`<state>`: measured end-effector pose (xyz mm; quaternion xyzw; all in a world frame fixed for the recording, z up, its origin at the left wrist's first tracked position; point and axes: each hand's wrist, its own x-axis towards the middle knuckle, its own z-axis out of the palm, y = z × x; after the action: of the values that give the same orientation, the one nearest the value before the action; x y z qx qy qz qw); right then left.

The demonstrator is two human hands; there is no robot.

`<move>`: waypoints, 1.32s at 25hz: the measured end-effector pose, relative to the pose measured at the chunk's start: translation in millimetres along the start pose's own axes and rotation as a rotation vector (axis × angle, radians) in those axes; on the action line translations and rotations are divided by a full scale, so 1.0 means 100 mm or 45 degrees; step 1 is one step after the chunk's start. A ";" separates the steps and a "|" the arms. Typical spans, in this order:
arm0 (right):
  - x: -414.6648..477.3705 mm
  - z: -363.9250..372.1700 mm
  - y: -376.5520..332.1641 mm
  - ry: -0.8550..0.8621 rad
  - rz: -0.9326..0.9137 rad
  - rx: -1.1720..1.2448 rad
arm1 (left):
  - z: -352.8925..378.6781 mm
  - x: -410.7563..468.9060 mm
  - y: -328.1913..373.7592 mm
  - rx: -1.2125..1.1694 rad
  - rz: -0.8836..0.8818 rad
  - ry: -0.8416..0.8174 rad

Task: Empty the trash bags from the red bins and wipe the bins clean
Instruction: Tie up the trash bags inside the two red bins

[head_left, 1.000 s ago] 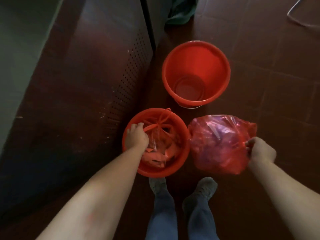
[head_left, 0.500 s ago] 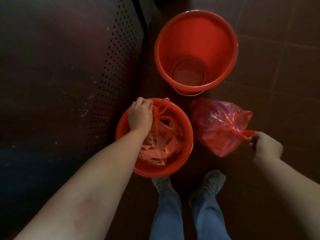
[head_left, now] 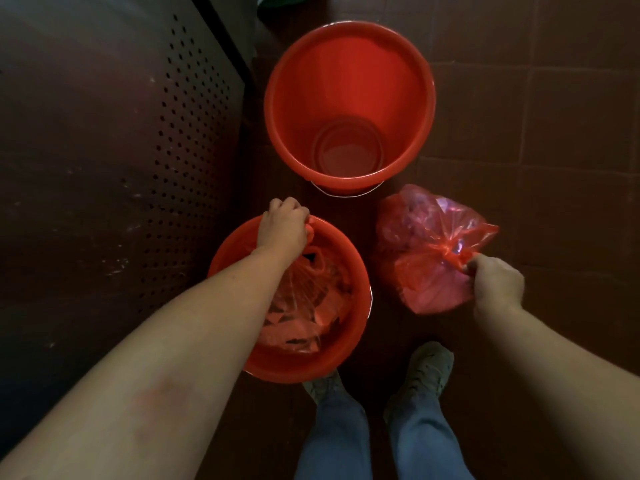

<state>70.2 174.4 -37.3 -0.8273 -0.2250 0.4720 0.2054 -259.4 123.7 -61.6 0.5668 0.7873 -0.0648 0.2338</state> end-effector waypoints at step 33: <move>-2.03 -1.44 -1.69 -0.100 0.101 0.149 | -3.04 -1.81 0.55 -0.127 -0.439 -0.375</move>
<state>73.5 179.4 263.5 -0.8031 -0.1717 0.5241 0.2257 -252.9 98.6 295.2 0.3961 0.8322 -0.1468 0.3592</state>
